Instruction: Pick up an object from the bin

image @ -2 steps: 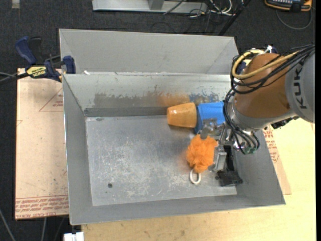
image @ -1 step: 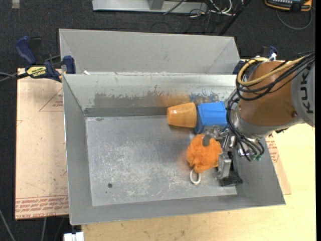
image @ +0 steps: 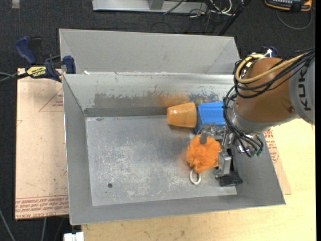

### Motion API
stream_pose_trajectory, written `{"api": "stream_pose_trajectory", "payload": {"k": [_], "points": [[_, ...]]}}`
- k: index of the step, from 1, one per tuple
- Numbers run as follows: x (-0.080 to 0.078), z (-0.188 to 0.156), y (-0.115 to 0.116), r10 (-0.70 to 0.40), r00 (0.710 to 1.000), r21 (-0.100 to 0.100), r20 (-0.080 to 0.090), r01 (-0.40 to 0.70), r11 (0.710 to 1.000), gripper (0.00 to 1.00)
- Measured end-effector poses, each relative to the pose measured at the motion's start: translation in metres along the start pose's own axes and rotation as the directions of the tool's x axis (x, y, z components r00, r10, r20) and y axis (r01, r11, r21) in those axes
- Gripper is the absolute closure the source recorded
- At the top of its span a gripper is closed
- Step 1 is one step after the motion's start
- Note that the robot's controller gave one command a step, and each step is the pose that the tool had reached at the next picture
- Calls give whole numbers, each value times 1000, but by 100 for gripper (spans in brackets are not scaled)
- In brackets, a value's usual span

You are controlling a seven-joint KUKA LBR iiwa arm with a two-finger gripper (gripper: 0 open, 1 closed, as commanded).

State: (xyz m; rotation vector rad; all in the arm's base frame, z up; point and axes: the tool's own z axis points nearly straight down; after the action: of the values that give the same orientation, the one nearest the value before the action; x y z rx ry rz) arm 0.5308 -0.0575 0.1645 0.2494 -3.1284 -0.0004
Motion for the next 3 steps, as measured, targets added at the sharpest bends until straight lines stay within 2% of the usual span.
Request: {"api": "stream_pose_trajectory", "payload": {"k": [1, 2, 3], "points": [[-6, -6, 4, -26, 1000, -1, 7, 26, 1000, 0], [-37, -1, 3, -85, 996, 0, 3, 85, 996, 0], [-55, -6, -2, -119, 993, 1, 12, 119, 993, 0]]}}
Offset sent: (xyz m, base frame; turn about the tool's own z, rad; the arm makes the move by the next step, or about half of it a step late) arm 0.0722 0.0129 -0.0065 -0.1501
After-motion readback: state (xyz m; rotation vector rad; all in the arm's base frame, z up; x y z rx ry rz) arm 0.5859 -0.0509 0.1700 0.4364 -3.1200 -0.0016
